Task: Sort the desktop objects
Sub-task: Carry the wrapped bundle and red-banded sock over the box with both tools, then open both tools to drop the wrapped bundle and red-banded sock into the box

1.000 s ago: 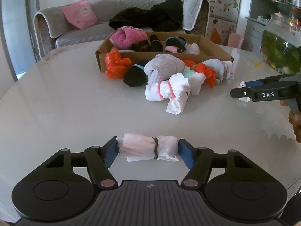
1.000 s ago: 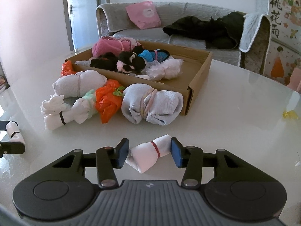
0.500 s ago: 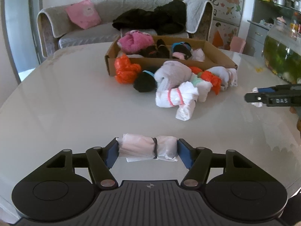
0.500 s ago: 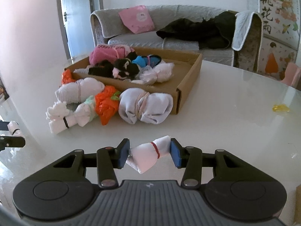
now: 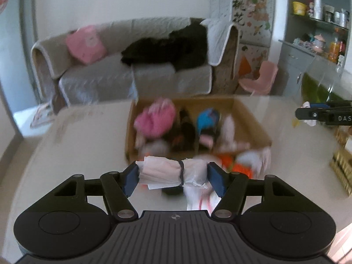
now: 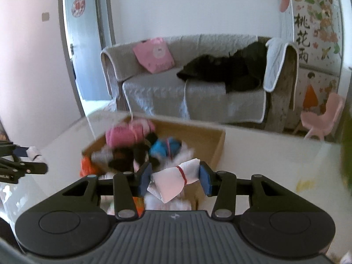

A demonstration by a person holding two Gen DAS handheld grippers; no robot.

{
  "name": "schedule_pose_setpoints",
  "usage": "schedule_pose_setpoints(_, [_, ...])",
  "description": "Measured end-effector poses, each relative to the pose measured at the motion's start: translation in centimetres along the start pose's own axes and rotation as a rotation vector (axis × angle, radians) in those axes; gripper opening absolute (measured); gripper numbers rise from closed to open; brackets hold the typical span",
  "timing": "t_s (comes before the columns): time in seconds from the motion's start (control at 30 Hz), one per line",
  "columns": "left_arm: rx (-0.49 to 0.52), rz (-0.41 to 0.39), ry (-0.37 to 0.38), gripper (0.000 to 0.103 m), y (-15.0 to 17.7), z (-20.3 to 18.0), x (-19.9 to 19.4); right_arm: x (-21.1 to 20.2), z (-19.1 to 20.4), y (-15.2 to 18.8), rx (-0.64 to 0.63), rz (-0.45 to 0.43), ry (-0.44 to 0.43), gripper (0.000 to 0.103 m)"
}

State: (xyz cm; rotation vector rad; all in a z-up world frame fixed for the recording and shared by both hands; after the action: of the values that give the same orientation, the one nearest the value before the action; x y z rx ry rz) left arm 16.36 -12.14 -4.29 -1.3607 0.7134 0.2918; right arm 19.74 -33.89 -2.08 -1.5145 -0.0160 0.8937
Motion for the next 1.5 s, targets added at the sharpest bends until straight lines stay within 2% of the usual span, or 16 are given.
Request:
schedule_pose_setpoints(0.1, [0.041, -0.007, 0.026, 0.072, -4.3, -1.0, 1.6, 1.3, 0.0, -3.0, 0.010, -0.006, 0.003, 0.043])
schedule_pose_setpoints(0.23, [0.049, 0.056, 0.076, 0.072, -8.1, -2.4, 6.0, 4.0, -0.3, -5.5, 0.028, 0.014, 0.006, 0.043])
schedule_pose_setpoints(0.37, [0.034, 0.122, 0.118, 0.072, -10.7, -3.2, 11.4, 7.0, -0.9, -6.1, 0.053, 0.061, 0.023, 0.043])
schedule_pose_setpoints(0.5, [0.081, 0.162, 0.123, 0.072, -12.1, -4.1, 16.8, 10.1, -1.6, -5.6, 0.064, 0.106, 0.034, 0.043])
schedule_pose_setpoints(0.63, [0.048, 0.210, 0.148, 0.072, -12.0, -4.0, 21.2, 12.9, -2.6, -4.9, 0.059, 0.150, 0.057, 0.043])
schedule_pose_setpoints(0.8, [0.093, 0.254, 0.115, 0.072, -11.1, -3.9, 26.4, 15.3, -3.7, -4.0, 0.076, 0.191, 0.076, 0.043])
schedule_pose_setpoints(0.97, [0.114, 0.279, 0.119, 0.072, -9.5, -4.0, 29.1, 16.8, -4.0, -2.5, 0.092, 0.222, 0.084, 0.043])
schedule_pose_setpoints(1.27, [0.055, 0.293, 0.104, 0.072, -7.2, -2.9, 30.3, 18.9, -4.2, -0.2, 0.107, 0.272, 0.115, 0.043])
schedule_pose_setpoints(1.5, [0.033, 0.287, 0.108, 0.070, -5.4, -3.8, 28.3, 16.9, -3.4, 2.3, 0.110, 0.280, 0.102, 0.042])
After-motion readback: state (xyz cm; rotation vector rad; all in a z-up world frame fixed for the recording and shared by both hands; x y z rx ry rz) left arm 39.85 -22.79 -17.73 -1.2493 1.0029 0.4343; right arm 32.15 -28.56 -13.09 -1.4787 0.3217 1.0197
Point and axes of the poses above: each gripper's, at about its wrist camera, not at the fingertips, and x roughly the way its jaws point, z to its left, y to its underside, the point moved 9 cm from there along x, roughly the way its jaws point, and after that the axes turned 2 degrees about x, right-handed, at the moved point
